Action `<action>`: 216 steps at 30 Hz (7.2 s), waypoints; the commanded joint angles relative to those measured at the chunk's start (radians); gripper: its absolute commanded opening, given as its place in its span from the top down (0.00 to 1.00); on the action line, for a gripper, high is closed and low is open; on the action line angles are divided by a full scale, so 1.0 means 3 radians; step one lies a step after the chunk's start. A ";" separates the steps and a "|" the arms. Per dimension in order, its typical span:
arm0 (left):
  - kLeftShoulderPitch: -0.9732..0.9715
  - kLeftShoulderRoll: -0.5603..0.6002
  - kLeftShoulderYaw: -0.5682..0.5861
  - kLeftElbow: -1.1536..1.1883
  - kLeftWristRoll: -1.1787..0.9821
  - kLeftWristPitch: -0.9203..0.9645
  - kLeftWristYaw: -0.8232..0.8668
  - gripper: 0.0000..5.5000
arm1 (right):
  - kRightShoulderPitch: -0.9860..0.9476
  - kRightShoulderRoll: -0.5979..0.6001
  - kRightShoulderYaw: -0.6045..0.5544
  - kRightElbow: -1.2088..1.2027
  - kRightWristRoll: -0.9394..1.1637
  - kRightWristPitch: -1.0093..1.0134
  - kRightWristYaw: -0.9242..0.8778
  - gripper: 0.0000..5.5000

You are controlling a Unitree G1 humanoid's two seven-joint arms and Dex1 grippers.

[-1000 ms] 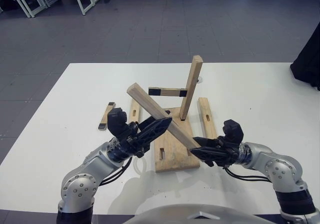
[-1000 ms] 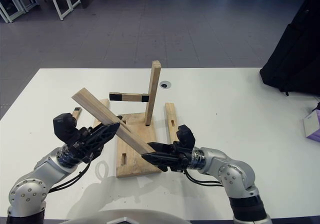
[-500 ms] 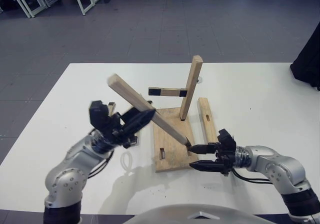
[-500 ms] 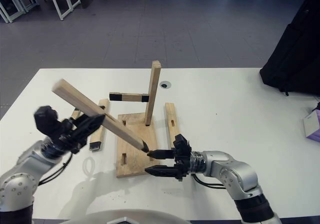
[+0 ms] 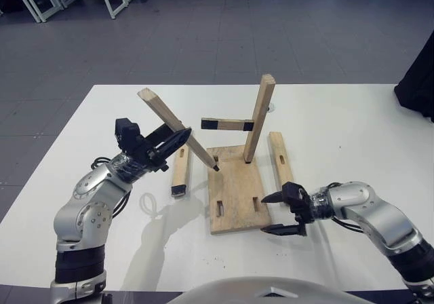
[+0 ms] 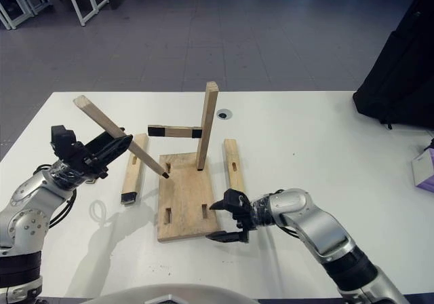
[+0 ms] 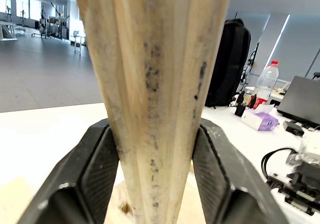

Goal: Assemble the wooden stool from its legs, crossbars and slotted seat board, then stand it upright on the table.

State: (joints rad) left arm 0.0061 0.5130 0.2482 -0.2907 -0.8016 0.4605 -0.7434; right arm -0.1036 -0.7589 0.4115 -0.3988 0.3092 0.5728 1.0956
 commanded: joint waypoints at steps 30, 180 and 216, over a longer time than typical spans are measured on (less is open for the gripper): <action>0.0235 -0.0024 -0.0105 -0.0341 0.0206 -0.0082 -0.0028 0.63 | -0.0689 -0.0207 0.0882 0.0348 -0.0994 -0.0660 0.0765 0.27; -0.0099 0.0864 -0.1588 0.0979 0.1000 -0.0377 -0.0890 0.63 | -0.0873 0.0523 0.1105 0.1330 -0.2784 -0.1885 -0.0880 0.27; -0.0152 0.0945 -0.1661 0.0357 0.0926 -0.0014 -0.0509 0.63 | -0.0735 0.1644 -0.0302 0.0041 -0.1378 -0.0131 -0.2246 0.27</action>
State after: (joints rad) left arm -0.1168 0.7671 -0.1186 -0.1864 -0.6925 0.3343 -0.9375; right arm -0.3570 -0.2720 0.2578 -0.3839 -0.1347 0.4873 0.3582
